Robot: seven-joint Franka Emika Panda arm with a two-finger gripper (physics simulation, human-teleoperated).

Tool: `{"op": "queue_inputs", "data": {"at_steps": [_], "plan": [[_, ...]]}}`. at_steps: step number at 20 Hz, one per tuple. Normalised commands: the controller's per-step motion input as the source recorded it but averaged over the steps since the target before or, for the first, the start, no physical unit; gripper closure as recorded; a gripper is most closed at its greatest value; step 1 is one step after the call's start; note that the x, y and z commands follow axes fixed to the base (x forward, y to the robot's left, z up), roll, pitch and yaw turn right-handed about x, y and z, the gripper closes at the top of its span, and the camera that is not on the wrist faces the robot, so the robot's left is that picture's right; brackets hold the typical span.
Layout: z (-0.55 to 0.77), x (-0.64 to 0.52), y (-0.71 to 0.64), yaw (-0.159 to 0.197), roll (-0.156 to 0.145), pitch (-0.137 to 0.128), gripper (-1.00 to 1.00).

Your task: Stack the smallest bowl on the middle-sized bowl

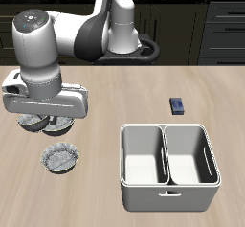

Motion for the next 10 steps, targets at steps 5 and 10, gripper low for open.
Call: {"op": "queue_inputs", "data": {"at_steps": [5,10], "plan": [[-0.30,-0.03,0.16,-0.007,0.017,0.027,1.00],[-0.28,0.05,0.15,0.009,0.011,0.027,1.00]]}}
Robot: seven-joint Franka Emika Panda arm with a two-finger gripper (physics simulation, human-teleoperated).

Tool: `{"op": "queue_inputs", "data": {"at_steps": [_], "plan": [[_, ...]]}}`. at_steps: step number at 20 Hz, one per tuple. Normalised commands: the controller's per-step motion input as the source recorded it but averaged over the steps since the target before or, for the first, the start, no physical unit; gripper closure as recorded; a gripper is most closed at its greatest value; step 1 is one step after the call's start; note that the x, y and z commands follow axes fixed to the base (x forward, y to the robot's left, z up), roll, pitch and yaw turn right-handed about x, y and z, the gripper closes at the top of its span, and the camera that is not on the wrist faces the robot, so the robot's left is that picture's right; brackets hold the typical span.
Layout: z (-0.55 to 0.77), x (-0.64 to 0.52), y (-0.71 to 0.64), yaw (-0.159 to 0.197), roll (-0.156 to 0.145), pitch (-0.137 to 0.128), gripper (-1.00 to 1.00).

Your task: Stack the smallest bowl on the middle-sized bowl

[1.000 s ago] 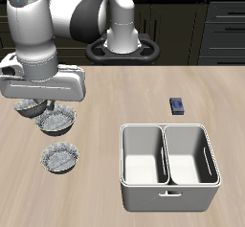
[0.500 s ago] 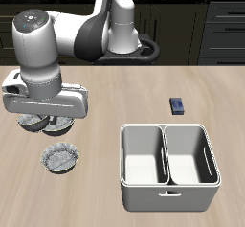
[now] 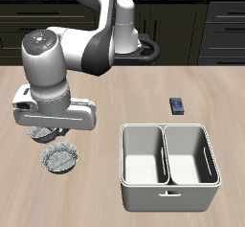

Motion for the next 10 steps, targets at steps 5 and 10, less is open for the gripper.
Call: {"op": "queue_inputs", "data": {"at_steps": [5,10], "plan": [[-0.32,0.04,0.10,-0.002,0.003,0.029,1.00],[-0.43,0.02,0.09,0.003,-0.013,0.041,1.00]]}}
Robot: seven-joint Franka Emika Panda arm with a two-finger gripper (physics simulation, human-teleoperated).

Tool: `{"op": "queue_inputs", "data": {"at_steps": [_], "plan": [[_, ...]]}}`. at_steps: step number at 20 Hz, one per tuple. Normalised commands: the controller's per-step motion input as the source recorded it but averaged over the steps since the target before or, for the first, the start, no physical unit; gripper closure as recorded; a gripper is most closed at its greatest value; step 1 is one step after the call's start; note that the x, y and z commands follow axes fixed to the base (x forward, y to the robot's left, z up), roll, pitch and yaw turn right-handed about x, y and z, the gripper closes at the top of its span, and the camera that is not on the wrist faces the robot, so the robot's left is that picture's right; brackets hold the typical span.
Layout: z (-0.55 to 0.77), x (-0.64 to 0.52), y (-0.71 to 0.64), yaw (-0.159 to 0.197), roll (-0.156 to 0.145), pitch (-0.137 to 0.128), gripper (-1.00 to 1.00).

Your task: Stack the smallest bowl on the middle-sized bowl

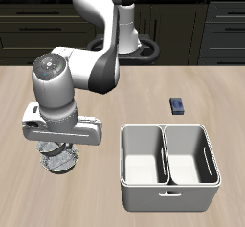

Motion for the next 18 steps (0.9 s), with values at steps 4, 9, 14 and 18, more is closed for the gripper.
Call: {"op": "queue_inputs", "data": {"at_steps": [4,9,14,18], "plan": [[-0.40,-0.03,0.02,-0.006,0.000,0.048,1.00],[-0.51,-0.10,-0.06,0.059,-0.059,0.052,1.00],[-0.22,-0.25,0.19,0.034,0.013,0.073,-1.00],[0.07,-0.21,0.17,0.027,0.020,0.029,-1.00]]}}
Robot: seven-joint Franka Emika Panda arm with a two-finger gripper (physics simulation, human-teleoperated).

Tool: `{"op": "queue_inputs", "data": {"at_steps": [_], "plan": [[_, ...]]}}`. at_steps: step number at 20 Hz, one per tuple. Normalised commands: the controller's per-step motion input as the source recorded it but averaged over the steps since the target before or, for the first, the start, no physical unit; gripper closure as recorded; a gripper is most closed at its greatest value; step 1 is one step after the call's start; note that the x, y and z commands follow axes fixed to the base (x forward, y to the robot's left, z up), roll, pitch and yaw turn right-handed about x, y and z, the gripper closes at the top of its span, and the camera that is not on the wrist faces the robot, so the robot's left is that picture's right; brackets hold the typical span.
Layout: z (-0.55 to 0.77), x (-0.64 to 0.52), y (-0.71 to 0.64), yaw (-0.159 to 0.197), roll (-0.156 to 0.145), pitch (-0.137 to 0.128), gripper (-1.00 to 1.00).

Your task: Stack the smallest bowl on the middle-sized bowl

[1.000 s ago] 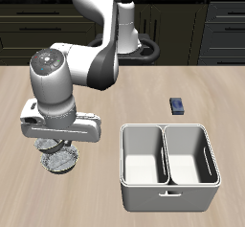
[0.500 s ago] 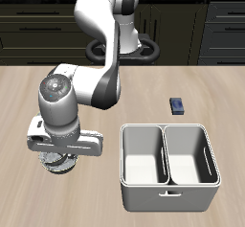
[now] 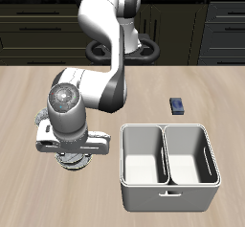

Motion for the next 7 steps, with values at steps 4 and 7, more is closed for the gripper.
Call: {"op": "queue_inputs", "data": {"at_steps": [4,7], "plan": [[0.46,-0.36,0.28,0.029,0.067,-0.070,-1.00],[0.54,-0.27,0.20,0.005,0.037,-0.063,-1.00]]}}
